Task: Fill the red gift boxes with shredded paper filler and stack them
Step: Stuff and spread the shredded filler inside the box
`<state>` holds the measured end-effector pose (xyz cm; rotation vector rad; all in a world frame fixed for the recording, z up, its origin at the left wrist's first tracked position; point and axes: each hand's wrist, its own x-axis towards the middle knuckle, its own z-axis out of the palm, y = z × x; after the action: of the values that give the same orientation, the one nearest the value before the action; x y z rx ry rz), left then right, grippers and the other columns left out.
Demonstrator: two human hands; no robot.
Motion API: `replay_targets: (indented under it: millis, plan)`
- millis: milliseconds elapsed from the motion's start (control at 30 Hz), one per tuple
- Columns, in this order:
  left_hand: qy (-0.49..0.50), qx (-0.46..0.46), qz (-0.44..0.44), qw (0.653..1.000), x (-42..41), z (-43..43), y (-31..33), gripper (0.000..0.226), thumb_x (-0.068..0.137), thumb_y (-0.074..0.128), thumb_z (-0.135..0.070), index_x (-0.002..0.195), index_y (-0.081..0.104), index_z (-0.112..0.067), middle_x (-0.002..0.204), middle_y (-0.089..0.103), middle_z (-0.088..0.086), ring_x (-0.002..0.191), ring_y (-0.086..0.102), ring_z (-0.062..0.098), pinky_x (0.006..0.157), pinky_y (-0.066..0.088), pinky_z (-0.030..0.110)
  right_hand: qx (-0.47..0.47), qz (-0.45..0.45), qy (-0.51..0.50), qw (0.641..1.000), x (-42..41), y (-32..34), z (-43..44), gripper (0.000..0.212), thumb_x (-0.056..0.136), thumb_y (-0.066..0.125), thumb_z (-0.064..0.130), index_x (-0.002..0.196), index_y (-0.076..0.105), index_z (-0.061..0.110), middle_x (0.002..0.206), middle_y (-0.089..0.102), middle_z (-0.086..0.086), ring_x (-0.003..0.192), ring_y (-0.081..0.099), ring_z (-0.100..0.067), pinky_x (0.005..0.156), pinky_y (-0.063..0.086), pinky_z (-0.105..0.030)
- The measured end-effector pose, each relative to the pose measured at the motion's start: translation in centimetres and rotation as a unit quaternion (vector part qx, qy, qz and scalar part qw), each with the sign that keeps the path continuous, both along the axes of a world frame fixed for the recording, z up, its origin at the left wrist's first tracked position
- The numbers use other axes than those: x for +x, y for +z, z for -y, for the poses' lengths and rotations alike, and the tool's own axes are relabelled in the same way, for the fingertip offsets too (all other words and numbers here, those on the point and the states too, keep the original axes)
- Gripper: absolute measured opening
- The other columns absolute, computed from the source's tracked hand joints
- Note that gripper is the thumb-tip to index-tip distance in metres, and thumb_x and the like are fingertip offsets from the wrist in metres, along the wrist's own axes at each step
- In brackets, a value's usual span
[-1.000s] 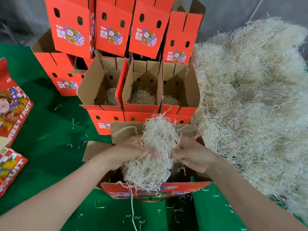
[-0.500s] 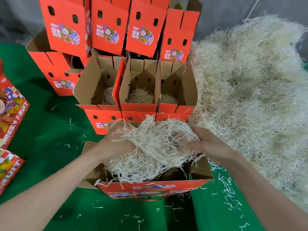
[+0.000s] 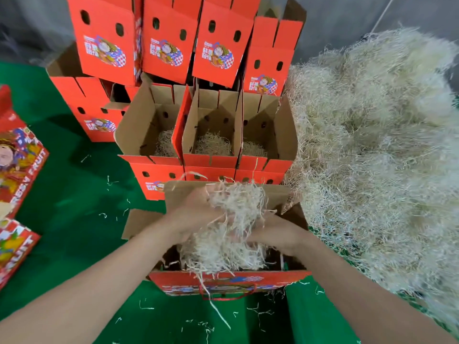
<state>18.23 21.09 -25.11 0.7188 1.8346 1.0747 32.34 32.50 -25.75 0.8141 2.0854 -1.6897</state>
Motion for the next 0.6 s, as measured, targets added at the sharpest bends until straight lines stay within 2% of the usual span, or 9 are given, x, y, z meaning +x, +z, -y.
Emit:
replay_targets:
  millis: [67,133,233,300,367,433,500,533,600]
  plan:
    - [0.047,0.063,0.172,0.982,-0.5,0.2,1.1,0.024,0.08,0.057,0.005,0.09,0.06,-0.017,0.074,0.062,-0.008,0.067,0.053,0.008,0.053,0.041,0.017,0.019,-0.015,-0.063,0.998,-0.1,-1.0,-0.4,0.039,0.081,0.05,-0.01,0.091,0.048,0.028,0.073,0.064,0.018,0.058,0.052,0.001,0.046,0.037,-0.006]
    - [0.12,0.133,0.237,0.955,-2.3,1.3,1.3,0.025,0.081,0.047,0.009,0.08,0.061,-0.011,0.069,0.063,0.001,0.058,0.055,0.012,0.045,0.043,0.018,0.013,-0.012,-0.139,0.99,0.8,-1.3,-1.3,0.043,0.086,0.04,-0.013,0.113,0.048,0.019,0.113,0.064,0.004,0.075,0.058,0.0,0.042,0.039,-0.004]
    - [0.14,0.118,0.216,0.959,-3.6,3.3,0.7,0.035,0.083,0.045,0.012,0.111,0.058,-0.004,0.097,0.066,0.011,0.081,0.065,0.018,0.063,0.053,0.029,-0.05,-0.005,-0.226,0.973,1.4,-1.6,-2.6,0.066,0.087,0.042,-0.015,0.146,0.017,0.004,0.149,0.025,-0.002,0.082,0.055,0.004,0.078,0.031,-0.004]
    - [0.081,0.041,0.173,0.981,-2.8,3.7,0.0,0.048,0.078,0.065,-0.004,0.124,0.053,-0.006,0.116,0.063,0.007,0.106,0.058,0.02,0.087,0.048,0.035,-0.064,0.015,-0.228,0.971,2.0,-1.6,-2.6,0.069,0.087,0.05,-0.01,0.146,0.017,0.008,0.144,0.031,0.004,0.092,0.055,-0.003,0.094,0.033,-0.016]
    - [0.025,-0.018,0.194,0.98,-1.2,3.3,-0.3,0.068,0.062,0.078,-0.026,0.124,0.053,-0.015,0.118,0.061,-0.003,0.124,0.046,0.018,0.103,0.031,0.03,-0.092,-0.007,-0.204,0.975,1.7,-1.0,-2.4,0.04,0.09,0.05,-0.003,0.129,0.046,0.008,0.117,0.056,0.003,0.084,0.06,-0.005,0.086,0.042,-0.017]
    - [0.041,-0.038,0.198,0.979,0.4,2.2,-0.4,0.065,0.065,0.079,-0.024,0.123,0.051,-0.018,0.119,0.059,-0.007,0.13,0.039,0.018,0.099,0.028,0.026,-0.09,-0.021,-0.167,0.982,0.6,0.1,-0.9,0.025,0.09,0.058,0.01,0.115,0.055,0.012,0.109,0.064,-0.003,0.1,0.062,-0.013,0.093,0.047,-0.026]
    - [0.076,-0.048,0.195,0.977,1.3,1.2,-0.8,0.068,0.072,0.077,-0.01,0.13,0.042,-0.014,0.132,0.048,0.001,0.126,0.039,0.022,0.105,0.028,0.036,-0.015,-0.013,-0.12,0.993,0.1,0.0,0.0,0.043,0.084,0.067,0.013,0.123,0.05,0.006,0.121,0.059,-0.018,0.116,0.054,-0.029,0.104,0.04,-0.038]
    - [0.087,-0.046,0.204,0.974,1.2,0.9,-0.7,0.061,0.072,0.074,-0.004,0.124,0.044,-0.014,0.127,0.05,0.001,0.118,0.043,0.02,0.106,0.027,0.039,0.013,-0.006,-0.11,0.994,0.2,0.2,0.4,0.045,0.087,0.062,0.008,0.128,0.046,-0.001,0.125,0.054,-0.023,0.115,0.054,-0.03,0.102,0.042,-0.035]
    - [0.124,-0.021,0.238,0.963,0.1,1.2,-0.3,0.045,0.072,0.069,0.006,0.11,0.051,-0.01,0.102,0.058,-0.005,0.101,0.051,0.016,0.103,0.031,0.037,0.087,-0.003,-0.116,0.989,0.9,0.8,-0.1,0.032,0.093,0.046,-0.002,0.125,0.043,-0.008,0.109,0.055,-0.011,0.085,0.062,-0.002,0.073,0.049,-0.008]
